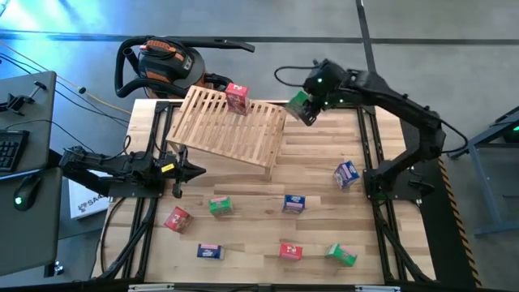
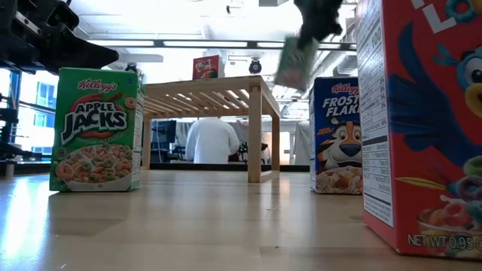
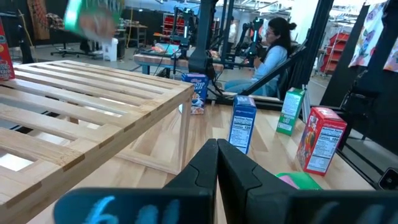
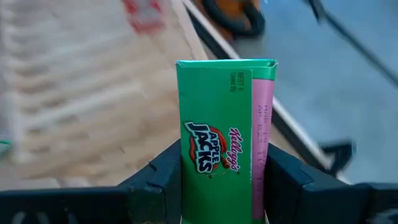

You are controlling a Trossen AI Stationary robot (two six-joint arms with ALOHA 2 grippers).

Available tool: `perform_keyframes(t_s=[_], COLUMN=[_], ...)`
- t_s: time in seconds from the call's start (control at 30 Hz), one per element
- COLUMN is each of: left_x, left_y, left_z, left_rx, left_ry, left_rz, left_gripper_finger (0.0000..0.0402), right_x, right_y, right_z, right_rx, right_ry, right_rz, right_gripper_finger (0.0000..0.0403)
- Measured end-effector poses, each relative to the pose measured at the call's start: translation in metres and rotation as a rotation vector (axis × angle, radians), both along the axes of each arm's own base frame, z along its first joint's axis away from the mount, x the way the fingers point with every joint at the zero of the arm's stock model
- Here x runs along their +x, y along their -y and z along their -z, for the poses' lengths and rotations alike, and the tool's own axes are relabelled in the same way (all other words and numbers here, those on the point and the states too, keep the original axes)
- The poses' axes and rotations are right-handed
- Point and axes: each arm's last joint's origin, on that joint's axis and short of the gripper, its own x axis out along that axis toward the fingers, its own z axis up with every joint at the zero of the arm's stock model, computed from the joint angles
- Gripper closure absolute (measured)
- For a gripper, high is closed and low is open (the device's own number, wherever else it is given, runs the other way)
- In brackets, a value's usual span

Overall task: Stack cereal on shelf
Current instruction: Put the top green cereal box on the shelf

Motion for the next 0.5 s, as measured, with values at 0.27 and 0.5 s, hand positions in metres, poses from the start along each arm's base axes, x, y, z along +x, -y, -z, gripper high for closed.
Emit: perform_keyframes(t_s=[0.27, 0.5], left_x=[0.000, 0.000], left_y=[0.000, 0.000], left_z=[0.000, 0.000], left_rx=[0.001, 0.001], left_ry=[0.001, 0.001], left_rz=[0.000, 0.000], left_gripper_finger=[0.0401, 0.0401], right_x=[0.037, 0.081], right_y=[-0.006, 0.010], right_z=[-0.011, 0.012], right_rx=[-0.051, -0.028], right_ry=[0.033, -0.035], right_rz=[-0.142, -0.226], right_gripper_finger=[0.0258, 0.0258])
